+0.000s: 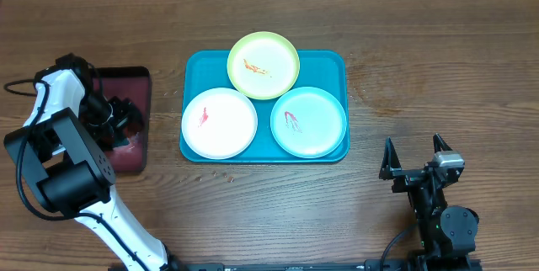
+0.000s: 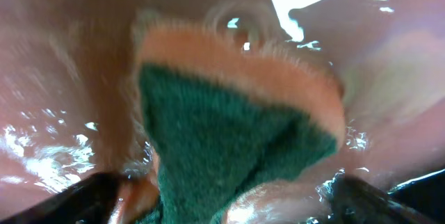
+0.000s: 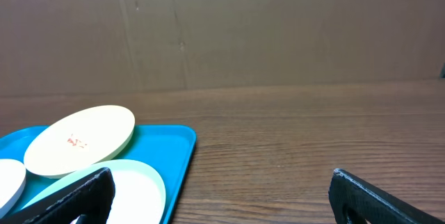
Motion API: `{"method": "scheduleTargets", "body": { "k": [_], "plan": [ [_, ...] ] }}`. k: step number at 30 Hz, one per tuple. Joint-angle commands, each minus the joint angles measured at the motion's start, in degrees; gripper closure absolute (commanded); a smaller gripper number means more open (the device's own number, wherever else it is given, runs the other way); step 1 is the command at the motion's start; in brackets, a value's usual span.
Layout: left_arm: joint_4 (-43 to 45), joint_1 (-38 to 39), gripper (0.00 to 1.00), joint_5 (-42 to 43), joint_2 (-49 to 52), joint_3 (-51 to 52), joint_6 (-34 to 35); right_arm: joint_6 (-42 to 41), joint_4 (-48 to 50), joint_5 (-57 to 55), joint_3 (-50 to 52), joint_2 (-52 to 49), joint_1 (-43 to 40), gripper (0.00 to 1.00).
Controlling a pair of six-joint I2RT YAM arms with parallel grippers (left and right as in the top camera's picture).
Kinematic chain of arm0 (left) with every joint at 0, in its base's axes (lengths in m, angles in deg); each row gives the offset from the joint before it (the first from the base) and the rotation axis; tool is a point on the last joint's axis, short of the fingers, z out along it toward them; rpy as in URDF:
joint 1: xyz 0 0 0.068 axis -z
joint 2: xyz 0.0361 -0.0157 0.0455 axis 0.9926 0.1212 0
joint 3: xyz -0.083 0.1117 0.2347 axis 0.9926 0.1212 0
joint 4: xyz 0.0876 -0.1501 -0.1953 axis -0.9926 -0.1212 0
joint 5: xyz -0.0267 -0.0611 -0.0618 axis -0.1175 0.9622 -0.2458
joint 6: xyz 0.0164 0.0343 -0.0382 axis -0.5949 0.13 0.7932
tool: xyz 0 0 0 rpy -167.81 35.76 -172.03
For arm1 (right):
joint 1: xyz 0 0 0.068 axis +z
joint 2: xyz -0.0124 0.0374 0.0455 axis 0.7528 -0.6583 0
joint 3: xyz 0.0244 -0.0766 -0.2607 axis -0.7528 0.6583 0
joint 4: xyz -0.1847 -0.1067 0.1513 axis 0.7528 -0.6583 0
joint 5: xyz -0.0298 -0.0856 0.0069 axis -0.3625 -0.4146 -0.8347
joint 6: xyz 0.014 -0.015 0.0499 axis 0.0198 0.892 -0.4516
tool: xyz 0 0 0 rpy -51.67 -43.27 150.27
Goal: Clean dirty plates on tray and stack at the side
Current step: 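Dip and rub the held sponge in the pink water, then lift the sponge with the left gripper and carry it over the white plate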
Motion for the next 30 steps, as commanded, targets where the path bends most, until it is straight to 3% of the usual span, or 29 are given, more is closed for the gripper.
{"method": "scheduleTargets", "body": {
  "k": [1, 6, 8, 9, 11, 14, 20, 30],
  "plan": [
    [2.8, -0.4, 0.0, -1.2, 1.7, 0.9, -0.7, 0.4, 0.3, 0.0, 0.6, 0.1, 0.3, 0.0],
    [3.1, -0.4, 0.06, -1.3, 1.7, 0.8, -0.7, 0.4, 0.3, 0.0, 0.6, 0.1, 0.3, 0.0],
    [3.1, -0.4, 0.21, -1.3, 1.7, 0.8, -1.1, 0.4, 0.3, 0.0, 0.6, 0.1, 0.3, 0.0],
    [3.0, -0.4, 0.46, -1.2, 1.7, 0.7, -2.0, 0.4, 0.3, 0.0, 0.6, 0.1, 0.2, 0.0],
    [2.8, -0.4, 0.7, -1.2, 1.7, 0.5, -2.4, 0.4, 0.3, 0.0, 0.6, 0.1, 0.2, 0.0],
    [1.2, -0.4, 0.96, -1.2, 1.6, -0.7, -2.4, 0.4, 0.3, 0.0, 0.6, 0.1, 0.2, 0.0],
    [-5.6, -0.4, 0.96, -1.0, 1.6, -8.5, -2.4, 0.4, 0.3, 0.0, 0.6, 0.1, 0.3, 0.0],
    [-23.0, -0.4, 0.96, 5.8, 1.6, -35.3, -4.4, 0.4, 0.3, 0.1, 0.6, 0.0, 0.2, 0.0]
  ]
}}
